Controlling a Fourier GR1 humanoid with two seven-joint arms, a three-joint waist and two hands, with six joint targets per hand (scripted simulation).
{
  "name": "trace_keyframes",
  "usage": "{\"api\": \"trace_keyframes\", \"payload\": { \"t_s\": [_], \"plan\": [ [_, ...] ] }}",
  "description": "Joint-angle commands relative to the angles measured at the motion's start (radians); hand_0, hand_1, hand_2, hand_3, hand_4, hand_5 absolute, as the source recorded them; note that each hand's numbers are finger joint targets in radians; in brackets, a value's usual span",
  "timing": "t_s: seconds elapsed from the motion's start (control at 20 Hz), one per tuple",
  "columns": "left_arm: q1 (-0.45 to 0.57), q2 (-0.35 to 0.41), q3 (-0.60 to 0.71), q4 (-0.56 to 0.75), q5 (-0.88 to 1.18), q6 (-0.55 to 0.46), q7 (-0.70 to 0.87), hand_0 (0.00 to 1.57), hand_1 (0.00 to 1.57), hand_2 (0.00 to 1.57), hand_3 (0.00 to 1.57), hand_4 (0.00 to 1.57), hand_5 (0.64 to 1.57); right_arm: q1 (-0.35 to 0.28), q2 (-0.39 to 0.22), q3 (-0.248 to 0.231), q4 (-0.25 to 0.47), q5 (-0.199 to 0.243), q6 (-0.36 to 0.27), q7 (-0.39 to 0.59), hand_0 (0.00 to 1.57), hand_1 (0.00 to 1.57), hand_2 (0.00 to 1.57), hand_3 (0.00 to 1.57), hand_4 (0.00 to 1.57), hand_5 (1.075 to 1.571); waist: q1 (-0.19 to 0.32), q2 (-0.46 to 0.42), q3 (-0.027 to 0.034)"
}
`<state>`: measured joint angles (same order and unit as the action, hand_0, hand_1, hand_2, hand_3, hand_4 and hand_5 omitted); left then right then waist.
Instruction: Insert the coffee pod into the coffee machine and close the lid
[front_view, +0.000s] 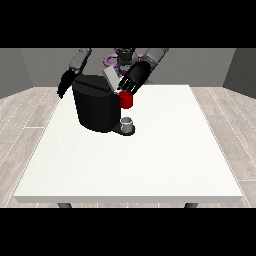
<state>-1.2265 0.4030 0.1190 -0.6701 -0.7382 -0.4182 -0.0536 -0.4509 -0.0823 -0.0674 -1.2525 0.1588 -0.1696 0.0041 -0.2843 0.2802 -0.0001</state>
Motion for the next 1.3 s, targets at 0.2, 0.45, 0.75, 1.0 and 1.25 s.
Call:
{"api": "trace_keyframes", "payload": {
  "t_s": [0.2,0.45,0.75,1.0,1.25],
  "plan": [
    [-0.021,0.010,-0.005,0.011,-0.010,-0.006,-0.030,1.17,1.17,1.24,1.20,0.42,1.571,0.022,0.026,0.016,0.016,0.017,-0.025,-0.059,0.00,0.00,0.00,0.00,0.00,1.571,0.001,0.032,0.0006],
    [-0.066,0.033,0.005,0.010,-0.014,-0.001,-0.039,1.23,1.23,1.26,1.20,0.41,1.571,-0.029,0.021,-0.013,0.015,-0.014,-0.020,-0.037,0.00,0.00,0.00,0.00,0.00,1.571,-0.004,0.046,0.0006],
    [-0.031,-0.013,-0.011,0.019,-0.022,0.006,-0.029,1.22,1.22,1.24,1.20,0.36,1.571,-0.016,0.001,-0.018,0.028,-0.003,-0.020,0.012,0.00,0.00,0.00,0.00,0.00,1.571,0.012,-0.016,0.0004],
    [-0.004,0.020,-0.007,0.019,-0.042,0.059,-0.060,1.24,1.24,1.26,1.20,0.29,1.571,0.038,0.004,0.000,0.009,-0.008,0.004,-0.022,0.00,0.00,0.00,0.00,0.00,1.571,-0.002,-0.018,0.0004],
    [-0.085,0.127,-0.025,0.043,-0.093,0.039,-0.096,1.21,1.21,1.22,1.10,0.00,1.571,-0.043,0.003,0.004,-0.026,0.003,-0.013,0.026,0.00,0.00,0.00,0.00,0.00,1.571,-0.039,0.056,0.0003]
  ]
}}
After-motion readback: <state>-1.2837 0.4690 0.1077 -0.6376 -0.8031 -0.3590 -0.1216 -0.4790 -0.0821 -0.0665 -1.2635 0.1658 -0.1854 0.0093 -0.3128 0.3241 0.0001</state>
